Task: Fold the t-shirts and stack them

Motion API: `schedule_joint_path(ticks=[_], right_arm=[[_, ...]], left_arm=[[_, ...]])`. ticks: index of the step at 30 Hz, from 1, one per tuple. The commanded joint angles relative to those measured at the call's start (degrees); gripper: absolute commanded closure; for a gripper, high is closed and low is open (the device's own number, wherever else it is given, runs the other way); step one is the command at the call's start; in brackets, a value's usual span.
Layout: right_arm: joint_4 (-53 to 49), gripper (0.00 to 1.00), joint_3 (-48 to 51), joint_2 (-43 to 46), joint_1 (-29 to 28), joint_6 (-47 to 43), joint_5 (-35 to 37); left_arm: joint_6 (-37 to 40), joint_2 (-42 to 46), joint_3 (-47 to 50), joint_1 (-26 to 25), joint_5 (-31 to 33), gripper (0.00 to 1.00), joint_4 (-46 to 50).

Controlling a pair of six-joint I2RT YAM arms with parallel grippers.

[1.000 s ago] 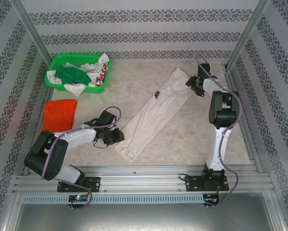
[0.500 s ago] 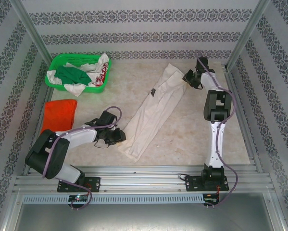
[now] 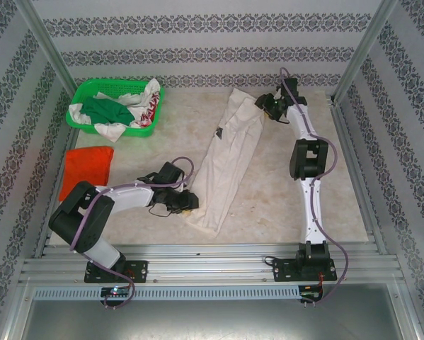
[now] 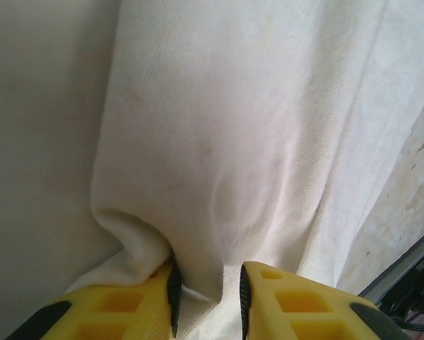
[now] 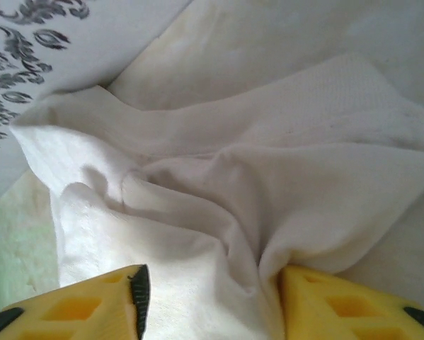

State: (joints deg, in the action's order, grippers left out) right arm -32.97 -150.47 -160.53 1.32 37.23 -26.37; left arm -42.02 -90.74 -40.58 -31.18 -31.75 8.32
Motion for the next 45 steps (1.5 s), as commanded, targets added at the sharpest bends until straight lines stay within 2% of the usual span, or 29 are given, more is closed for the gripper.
schedule_joint_path(ticks=[1, 3, 6, 9, 12, 17, 19, 22, 23, 26, 33, 37, 45], right_arm=[[2.1, 0.41, 3.3, 7.6, -0.3, -1.8, 1.6], [5.3, 0.38, 11.9, 13.9, -0.6, -3.1, 4.3], [15.2, 0.38, 31.2, 25.4, -1.4, -3.2, 10.1], [24.8, 0.44, 48.7, 34.8, -2.3, -1.2, 12.7], [31.0, 0.47, 61.2, 41.0, -4.2, 1.5, 13.0], [36.2, 0.54, 72.5, 45.0, -8.9, 5.5, 13.3], [37.6, 0.58, 73.5, 43.9, -10.0, 6.5, 12.2], [37.4, 0.69, 72.4, 41.0, -11.1, 7.2, 11.3], [36.9, 0.76, 71.7, 39.8, -11.3, 7.3, 11.2], [35.3, 0.79, 69.3, 36.9, -11.8, 6.7, 11.5], [28.7, 0.79, 60.3, 29.8, -13.1, 5.5, 10.4], [26.2, 0.78, 54.5, 25.9, -14.8, 6.0, 9.9], [22.6, 0.77, 43.0, 19.4, -19.1, 7.0, 8.9]], left_arm=[[3.6, 2.8, -1.4, -0.6, 5.2, 0.62, 4.3], [6.1, 5.4, -2.2, -0.6, 8.7, 0.5, 7.1], [9.9, 9.1, -3.4, -0.6, 15.1, 0.3, 10.2], [12.8, 9.5, -5.5, -0.6, 20.7, 0.2, 11.6], [14.6, 5.6, -9.5, -0.6, 20.0, 0.2, 12.5], [15.5, -2.0, -14.5, -1.4, 13.6, 0.36, 12.3], [15.9, -4.1, -15.2, -2.1, 12.7, 0.43, 12.6], [16.1, -6.3, -15.0, -3.2, 11.2, 0.56, 12.6], [16.1, -6.8, -14.9, -3.7, 11.0, 0.62, 12.7], [15.8, -7.4, -14.1, -4.9, 10.7, 0.73, 12.9], [12.4, -7.4, -11.3, -6.2, 8.2, 0.72, 10.3], [9.6, -8.6, -9.9, -6.7, 2.5, 0.69, 5.3], [9.6, -12.6, -13.0, -7.8, -0.1, 0.68, 4.2]])
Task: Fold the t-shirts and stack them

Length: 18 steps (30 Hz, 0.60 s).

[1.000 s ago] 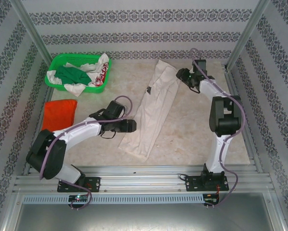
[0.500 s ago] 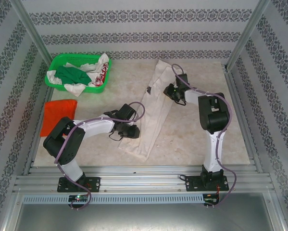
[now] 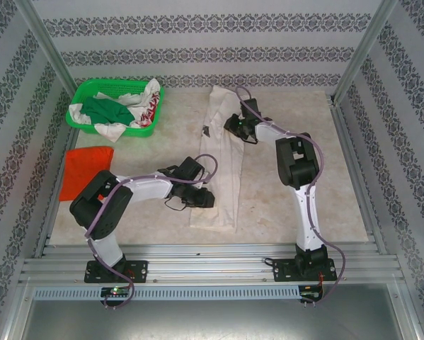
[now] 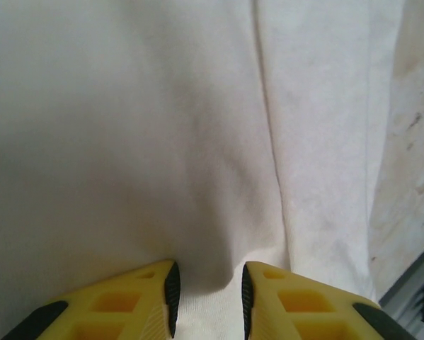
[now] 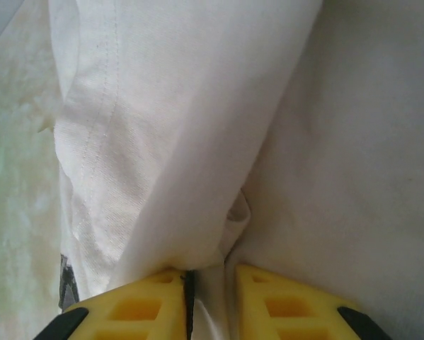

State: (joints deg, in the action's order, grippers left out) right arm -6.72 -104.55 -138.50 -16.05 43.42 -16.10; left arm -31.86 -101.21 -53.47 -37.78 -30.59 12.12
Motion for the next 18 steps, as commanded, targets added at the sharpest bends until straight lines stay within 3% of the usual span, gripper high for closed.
schedule_joint_path(ticks=[1, 10, 13, 18], right_arm=[[-4.1, 0.77, -4.3, -3.3, -2.1, 0.9, -1.4], [-6.4, 0.71, -9.5, -3.6, -1.6, -1.7, -1.3], [-5.3, 0.55, -8.9, -1.1, -0.8, -5.2, -3.4], [-2.6, 0.34, -2.0, 7.5, -0.2, -13.8, -1.0]], left_arm=[[-0.6, -2.5, -0.2, -1.3, -1.2, 0.68, 0.3], [0.3, -1.2, 0.8, -1.2, 1.5, 0.66, 2.0], [0.1, 0.5, 0.9, -1.2, 1.2, 0.62, 1.9], [1.6, 5.3, 0.1, -0.7, 4.6, 0.53, 2.7]])
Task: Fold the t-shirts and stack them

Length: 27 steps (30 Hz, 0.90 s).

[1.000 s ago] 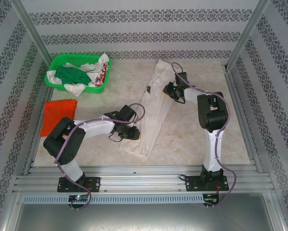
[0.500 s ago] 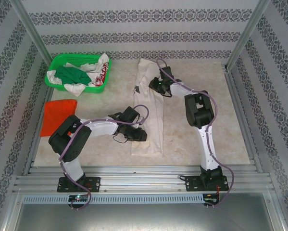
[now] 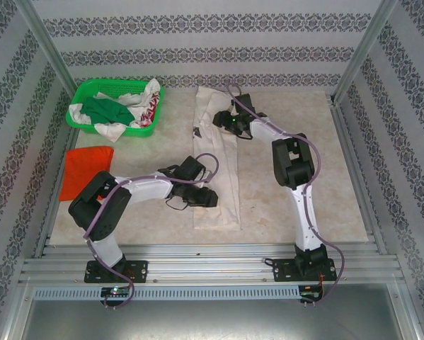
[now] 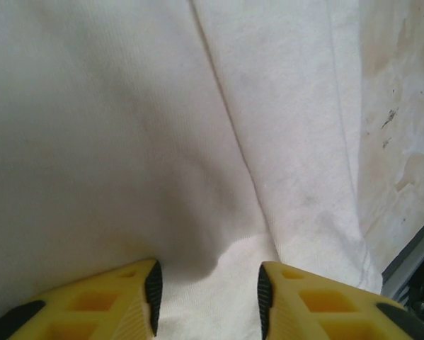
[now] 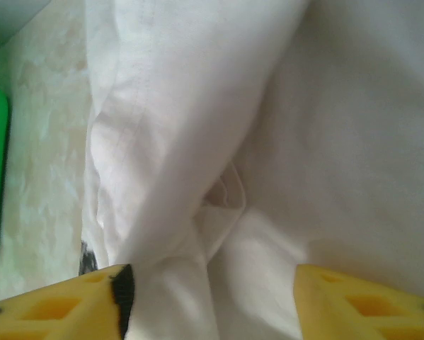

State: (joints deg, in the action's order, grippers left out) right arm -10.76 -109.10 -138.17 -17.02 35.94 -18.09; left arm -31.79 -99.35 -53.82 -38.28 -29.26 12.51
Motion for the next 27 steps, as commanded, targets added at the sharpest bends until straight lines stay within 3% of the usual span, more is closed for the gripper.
schedule_joint_path(ticks=[1, 10, 17, 19, 22, 27], right_arm=[[3.0, 0.31, 4.9, 9.3, 1.0, -7.5, 0.7], [13.7, 0.11, 30.2, 30.1, 3.1, -18.8, 1.4], [13.1, 0.08, 47.7, 48.3, 0.4, -35.4, 4.3], [11.9, 0.09, 51.8, 52.5, -1.9, -42.7, 2.3], [8.0, 0.11, 56.2, 57.3, -7.9, -51.6, -0.5], [-1.2, 0.12, 59.6, 60.0, -20.4, -62.8, 0.8]], left_arm=[[1.8, 4.3, 0.3, 0.1, 3.7, 0.53, 2.8], [4.5, 13.3, 2.4, 5.8, 8.4, 0.39, 2.2], [2.3, 15.6, 5.4, 18.5, 6.0, 0.25, -1.5], [1.0, 15.5, 5.8, 21.1, 5.5, 0.18, -2.9], [-0.4, 14.9, 5.7, 24.1, 2.9, 0.15, -4.7], [1.8, 14.5, 3.5, 26.2, 1.4, 0.04, -1.9]])
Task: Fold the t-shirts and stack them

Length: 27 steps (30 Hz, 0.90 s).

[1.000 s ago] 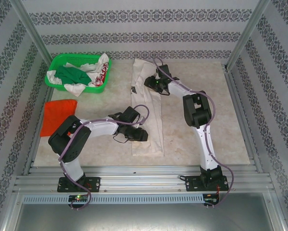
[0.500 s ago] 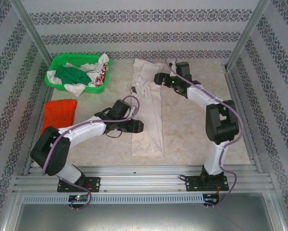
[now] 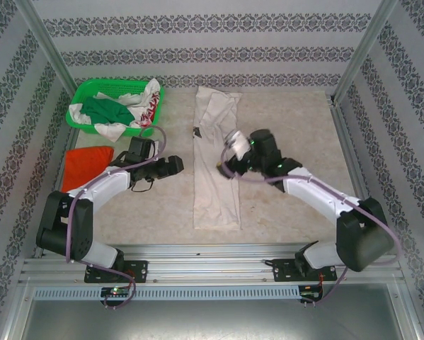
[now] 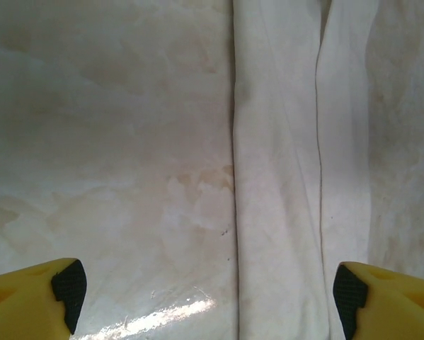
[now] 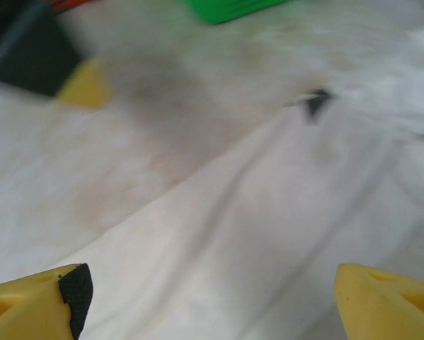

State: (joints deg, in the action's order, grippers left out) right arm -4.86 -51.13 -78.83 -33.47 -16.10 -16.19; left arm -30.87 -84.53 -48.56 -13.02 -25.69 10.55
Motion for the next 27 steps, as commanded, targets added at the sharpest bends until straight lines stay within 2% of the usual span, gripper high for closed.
schedule_joint_path(ticks=[1, 6, 11, 22, 27], right_arm=[[-8.4, 0.12, 1.8, 0.4, -5.5, -11.5, -1.5], [-12.1, 0.17, 3.6, -1.4, -14.5, -18.4, -0.9], [-16.9, 0.19, 2.9, -4.7, -19.9, -21.3, 0.7], [-25.2, 0.3, -0.2, -12.5, -21.0, -26.7, 6.6], [-24.7, 0.35, -1.6, -15.2, -21.1, -26.4, 8.8]], left_arm=[[1.0, -0.3, -2.0, 1.2, -2.1, 0.03, 0.5], [3.1, 1.1, -1.9, 3.2, -2.8, 0.02, 2.7], [5.2, 4.5, 0.5, 4.6, -0.9, 0.02, 4.1], [4.9, 5.1, 1.7, 5.0, -1.9, 0.03, 2.8], [4.8, 4.7, 2.3, 5.0, -3.3, 0.03, 1.8]])
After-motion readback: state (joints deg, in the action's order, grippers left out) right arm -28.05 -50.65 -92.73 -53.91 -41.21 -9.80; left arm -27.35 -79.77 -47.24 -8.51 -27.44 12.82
